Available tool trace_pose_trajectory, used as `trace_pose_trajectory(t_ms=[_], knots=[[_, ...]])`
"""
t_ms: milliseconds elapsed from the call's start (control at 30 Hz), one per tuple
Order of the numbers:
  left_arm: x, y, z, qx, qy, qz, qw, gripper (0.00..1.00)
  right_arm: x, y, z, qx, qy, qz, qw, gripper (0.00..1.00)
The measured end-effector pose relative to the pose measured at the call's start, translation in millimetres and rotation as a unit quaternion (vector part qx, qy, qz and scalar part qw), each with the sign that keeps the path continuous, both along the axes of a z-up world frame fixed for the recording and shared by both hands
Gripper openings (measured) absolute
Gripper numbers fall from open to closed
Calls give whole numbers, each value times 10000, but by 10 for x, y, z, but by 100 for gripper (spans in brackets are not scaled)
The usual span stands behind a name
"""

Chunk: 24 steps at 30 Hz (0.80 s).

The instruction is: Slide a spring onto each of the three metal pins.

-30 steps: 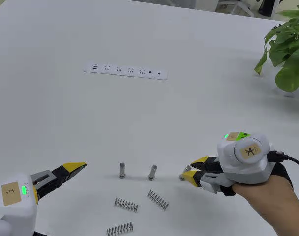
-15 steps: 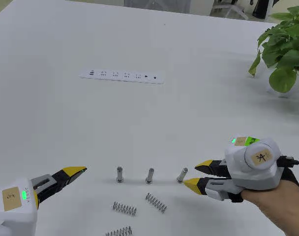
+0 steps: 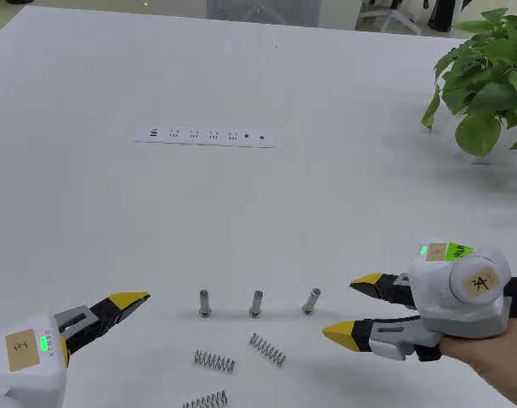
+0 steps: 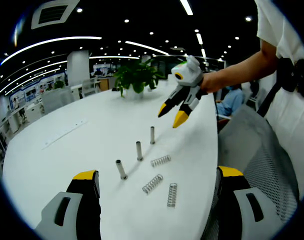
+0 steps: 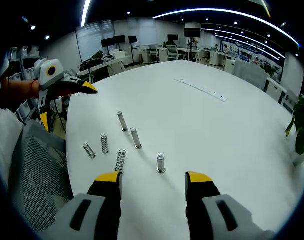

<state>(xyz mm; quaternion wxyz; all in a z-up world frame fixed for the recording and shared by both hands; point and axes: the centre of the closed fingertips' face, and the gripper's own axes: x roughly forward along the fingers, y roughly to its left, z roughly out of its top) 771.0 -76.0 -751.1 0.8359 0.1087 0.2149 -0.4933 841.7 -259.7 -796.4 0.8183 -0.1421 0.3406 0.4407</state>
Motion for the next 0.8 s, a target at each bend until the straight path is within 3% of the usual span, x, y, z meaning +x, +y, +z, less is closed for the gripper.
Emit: trace_pose_trajectory(t_ms=[367,800], knots=[[-33,-7,-24,142,31,-31,9999,98,-184,-55,112,225,-88,219,9995,69],[-38,54,-150,468,92,-109,9988,96,-315,-112,151,410,-113,329,9986,77]])
